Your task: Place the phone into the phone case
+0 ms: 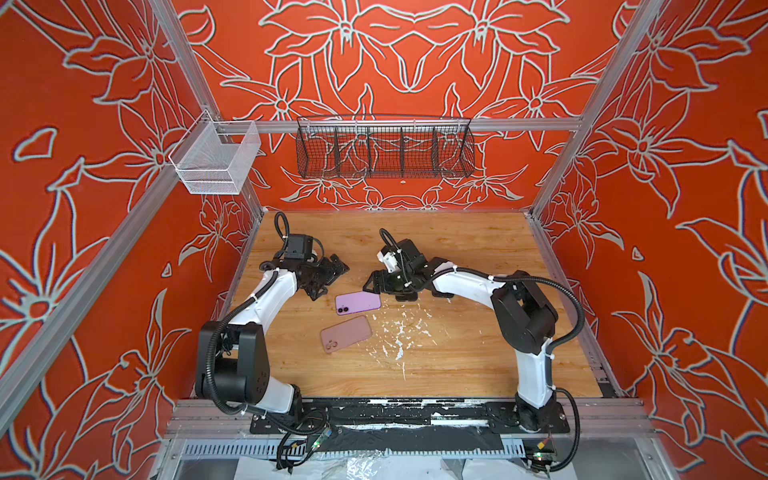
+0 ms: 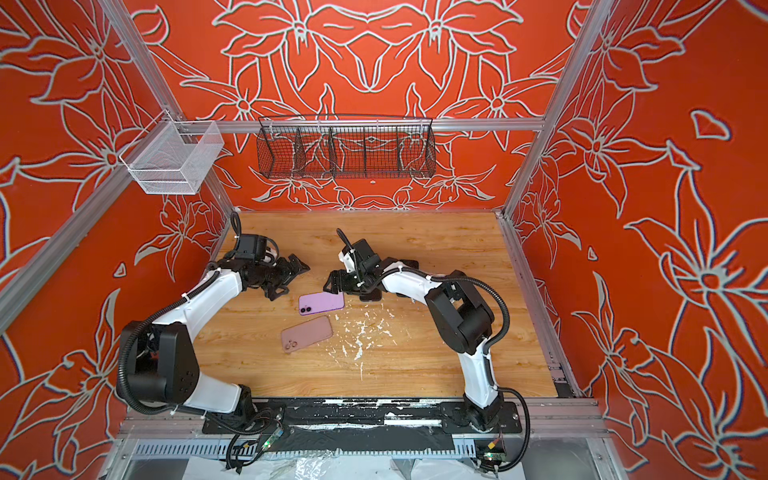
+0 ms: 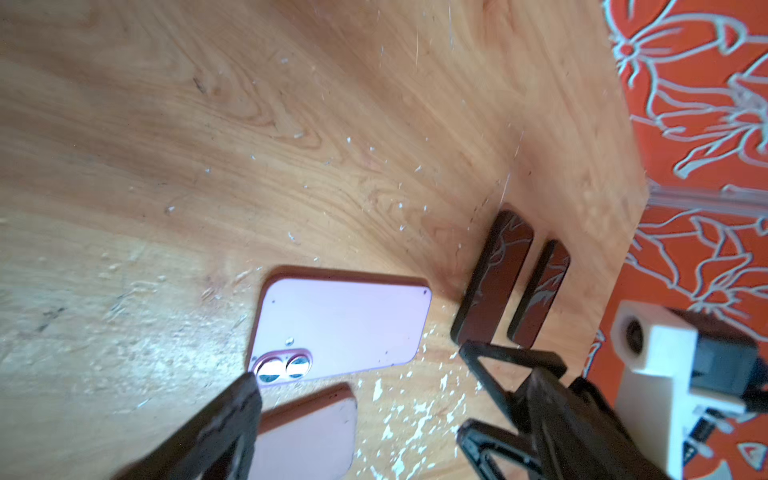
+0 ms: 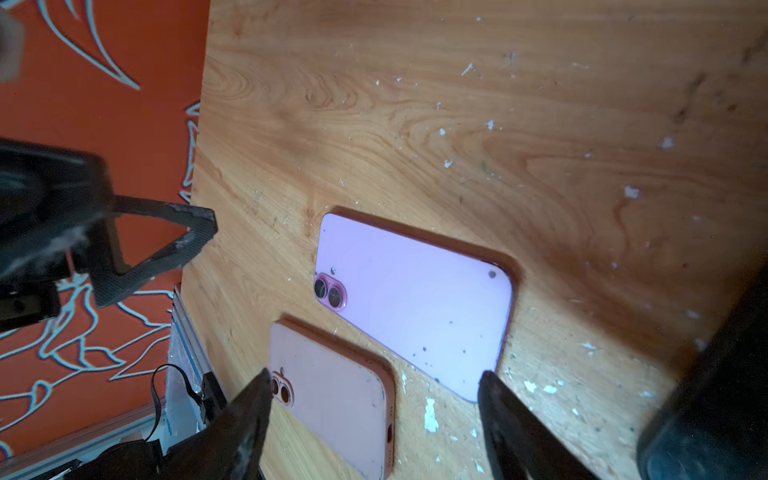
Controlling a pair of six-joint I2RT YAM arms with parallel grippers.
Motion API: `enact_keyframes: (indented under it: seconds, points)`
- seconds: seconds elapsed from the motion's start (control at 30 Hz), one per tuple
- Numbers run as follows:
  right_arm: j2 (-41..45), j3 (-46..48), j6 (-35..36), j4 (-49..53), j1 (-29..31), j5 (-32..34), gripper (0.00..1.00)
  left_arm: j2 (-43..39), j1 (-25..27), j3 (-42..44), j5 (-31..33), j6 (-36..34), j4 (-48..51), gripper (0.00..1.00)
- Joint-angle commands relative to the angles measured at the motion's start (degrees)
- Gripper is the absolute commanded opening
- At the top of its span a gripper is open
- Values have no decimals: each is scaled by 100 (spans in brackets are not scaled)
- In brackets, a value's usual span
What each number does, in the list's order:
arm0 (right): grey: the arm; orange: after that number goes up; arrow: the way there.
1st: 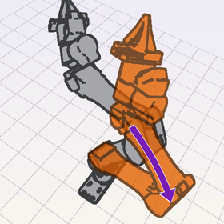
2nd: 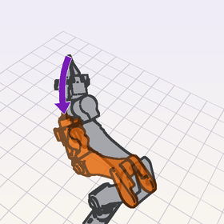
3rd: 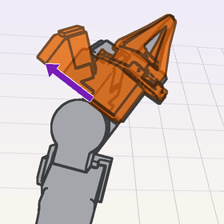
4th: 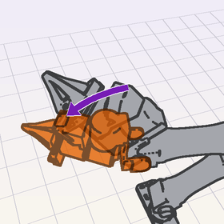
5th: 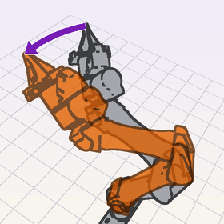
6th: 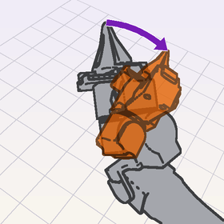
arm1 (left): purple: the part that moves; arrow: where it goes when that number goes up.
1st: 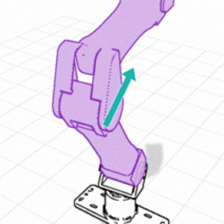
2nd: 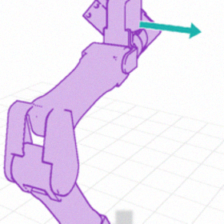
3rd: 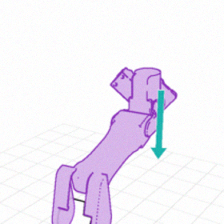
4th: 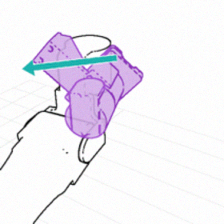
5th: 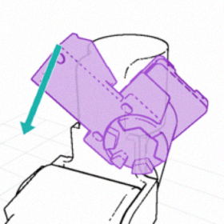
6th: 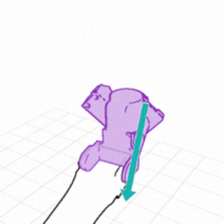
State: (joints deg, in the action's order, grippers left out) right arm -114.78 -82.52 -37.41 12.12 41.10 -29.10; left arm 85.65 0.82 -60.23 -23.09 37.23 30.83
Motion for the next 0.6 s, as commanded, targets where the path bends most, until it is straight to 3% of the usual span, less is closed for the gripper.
enact_keyframes:
  seconds: [0.0,0.23,0.57]
  points:
    - [-114,-306,121,685,-6,19,79,313,-2,43,-233,-866,1145,98]
    - [-293,-488,79,836,-6,-89,79,873,-133,123,-1138,-1134,736,98]
    - [-710,-731,142,996,-13,-69,79,1072,-226,143,-1014,-1288,528,98]
